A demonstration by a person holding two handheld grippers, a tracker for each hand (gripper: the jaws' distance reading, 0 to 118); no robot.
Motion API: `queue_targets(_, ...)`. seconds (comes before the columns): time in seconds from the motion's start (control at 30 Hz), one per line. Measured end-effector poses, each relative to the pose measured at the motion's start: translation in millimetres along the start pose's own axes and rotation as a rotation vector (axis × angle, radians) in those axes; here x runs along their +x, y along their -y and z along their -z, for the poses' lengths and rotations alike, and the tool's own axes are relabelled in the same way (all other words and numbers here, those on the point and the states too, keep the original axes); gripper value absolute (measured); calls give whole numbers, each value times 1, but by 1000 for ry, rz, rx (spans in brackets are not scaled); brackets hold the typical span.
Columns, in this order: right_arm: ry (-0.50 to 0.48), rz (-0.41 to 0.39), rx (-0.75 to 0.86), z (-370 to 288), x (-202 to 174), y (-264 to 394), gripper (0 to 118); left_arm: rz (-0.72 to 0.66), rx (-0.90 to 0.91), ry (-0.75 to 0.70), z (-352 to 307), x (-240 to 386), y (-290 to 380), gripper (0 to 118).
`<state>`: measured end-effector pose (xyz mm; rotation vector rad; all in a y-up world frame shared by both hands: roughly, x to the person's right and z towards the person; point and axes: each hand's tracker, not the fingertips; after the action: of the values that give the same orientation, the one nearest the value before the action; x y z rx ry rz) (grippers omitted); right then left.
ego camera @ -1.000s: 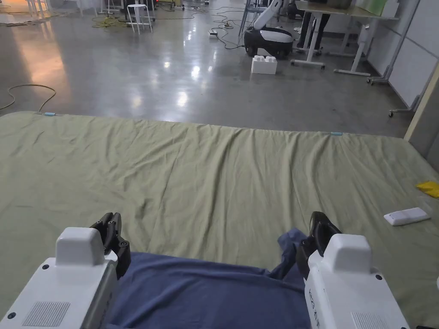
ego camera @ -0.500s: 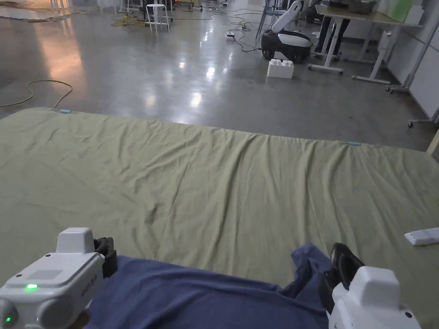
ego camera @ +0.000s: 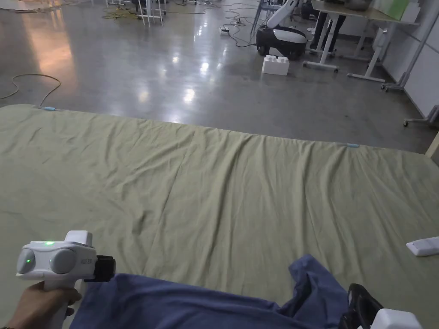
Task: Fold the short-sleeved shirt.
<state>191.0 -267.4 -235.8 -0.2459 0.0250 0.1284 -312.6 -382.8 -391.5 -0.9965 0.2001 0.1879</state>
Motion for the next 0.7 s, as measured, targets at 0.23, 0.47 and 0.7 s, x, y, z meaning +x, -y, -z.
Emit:
queue_targets(0.23,4,17,-61,7,7,10,3,42,-78,-57,18,10,9,74)
queue_targets(0.47,-1,56,-109,16,12,20,3,171,-68,-11,12,33,19,12)
queue_targets(0.7,35,58,-201,47,40,20,5,177,-17,8,-5,30,19,6)
